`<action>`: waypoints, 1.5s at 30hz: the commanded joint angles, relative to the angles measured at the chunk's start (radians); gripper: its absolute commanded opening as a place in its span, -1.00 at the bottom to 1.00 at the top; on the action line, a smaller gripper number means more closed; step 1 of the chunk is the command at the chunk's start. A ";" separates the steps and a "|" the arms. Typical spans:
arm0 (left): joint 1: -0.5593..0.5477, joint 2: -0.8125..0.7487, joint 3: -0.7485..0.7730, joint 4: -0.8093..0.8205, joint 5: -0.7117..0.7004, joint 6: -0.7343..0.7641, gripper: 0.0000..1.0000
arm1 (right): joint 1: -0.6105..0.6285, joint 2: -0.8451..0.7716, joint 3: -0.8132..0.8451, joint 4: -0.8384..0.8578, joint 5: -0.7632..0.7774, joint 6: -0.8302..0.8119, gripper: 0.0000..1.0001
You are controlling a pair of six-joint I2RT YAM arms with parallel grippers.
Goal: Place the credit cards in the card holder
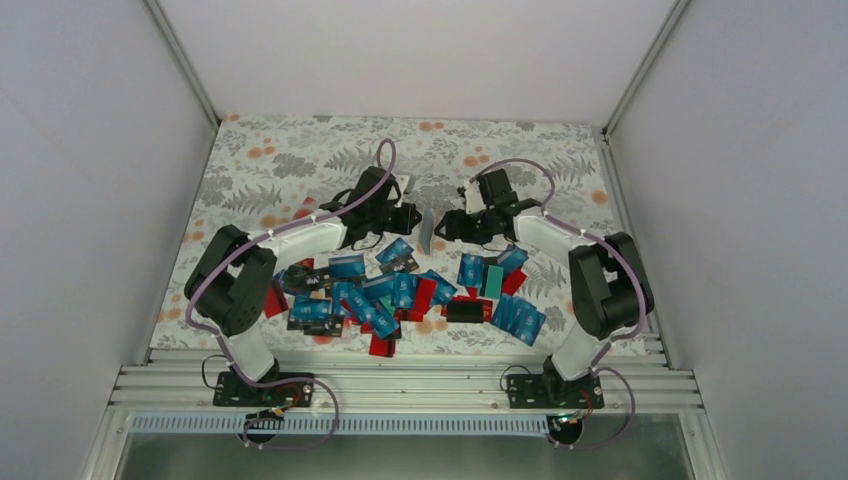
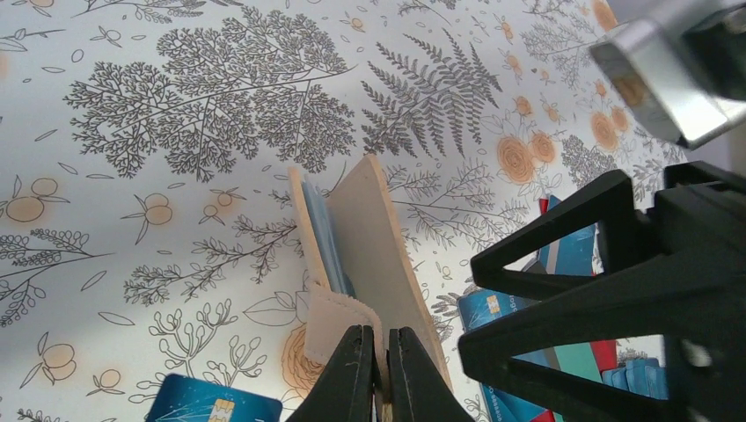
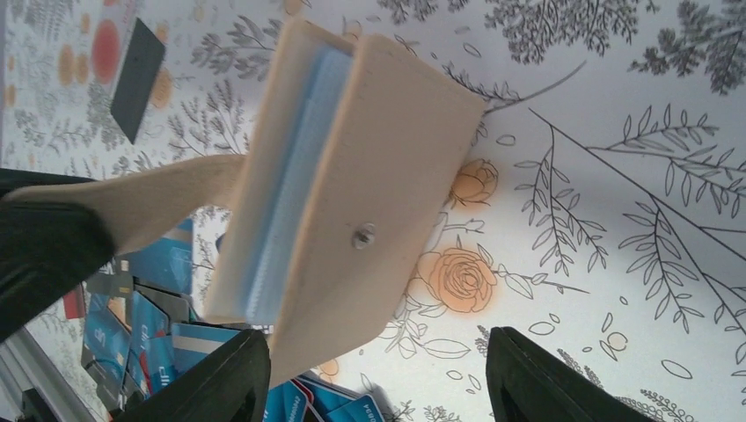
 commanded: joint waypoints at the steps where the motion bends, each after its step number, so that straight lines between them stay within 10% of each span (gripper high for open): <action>1: -0.006 0.005 0.014 0.003 -0.010 0.017 -0.95 | 0.006 -0.044 0.019 0.001 -0.014 0.002 0.26; 21: -0.010 -0.010 0.010 0.010 -0.006 0.011 -0.95 | 0.021 0.049 0.088 -0.017 -0.019 -0.004 0.17; 34: -0.010 -0.045 -0.010 -0.038 -0.121 0.033 -0.94 | 0.024 0.040 0.075 -0.067 0.100 -0.029 -0.78; 38: -0.010 -0.122 -0.034 -0.074 -0.255 0.050 -0.22 | 0.025 0.030 0.063 -0.067 0.099 -0.031 -0.91; 41: -0.008 -0.195 -0.068 -0.061 -0.329 0.065 0.97 | 0.025 0.025 0.060 -0.063 0.096 -0.031 -0.91; 45: 0.017 -0.221 -0.071 -0.030 -0.274 0.107 1.00 | 0.024 0.025 0.061 -0.055 0.090 -0.030 -0.91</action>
